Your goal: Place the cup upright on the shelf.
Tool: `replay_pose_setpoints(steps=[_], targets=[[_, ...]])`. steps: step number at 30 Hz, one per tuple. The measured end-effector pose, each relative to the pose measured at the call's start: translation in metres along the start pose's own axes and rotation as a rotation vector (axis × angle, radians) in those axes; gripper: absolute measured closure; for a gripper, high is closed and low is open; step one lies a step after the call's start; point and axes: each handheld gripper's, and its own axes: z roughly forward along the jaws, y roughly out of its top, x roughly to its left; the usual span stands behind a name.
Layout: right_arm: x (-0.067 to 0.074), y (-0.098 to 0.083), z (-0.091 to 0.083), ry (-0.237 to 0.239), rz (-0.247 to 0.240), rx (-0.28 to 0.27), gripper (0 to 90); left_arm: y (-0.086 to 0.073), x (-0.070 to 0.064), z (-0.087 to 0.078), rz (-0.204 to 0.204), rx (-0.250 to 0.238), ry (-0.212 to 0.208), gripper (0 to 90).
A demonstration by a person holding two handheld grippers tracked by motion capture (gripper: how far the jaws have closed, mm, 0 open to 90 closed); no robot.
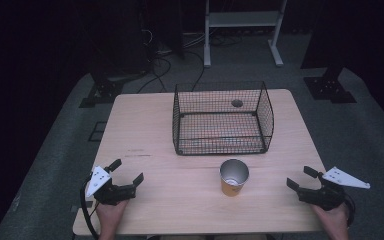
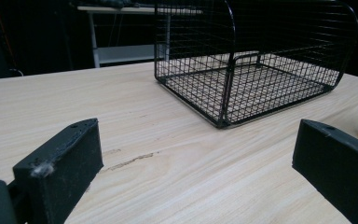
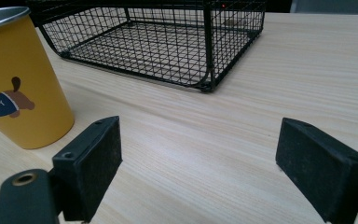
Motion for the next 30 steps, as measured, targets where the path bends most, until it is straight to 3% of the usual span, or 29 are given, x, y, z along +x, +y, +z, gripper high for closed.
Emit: replay_pose_setpoints(steps=[15,30], targets=[[0.014,0.012,0.003,0.042,-0.048,0.007,13.5,0.000,-0.001,-0.001,0.004,0.001,-0.003,0.8],[0.035,0.028,0.007,0.122,-0.120,0.042,13.2,0.000,-0.001,-0.001,0.006,-0.001,-0.006,0.8]])
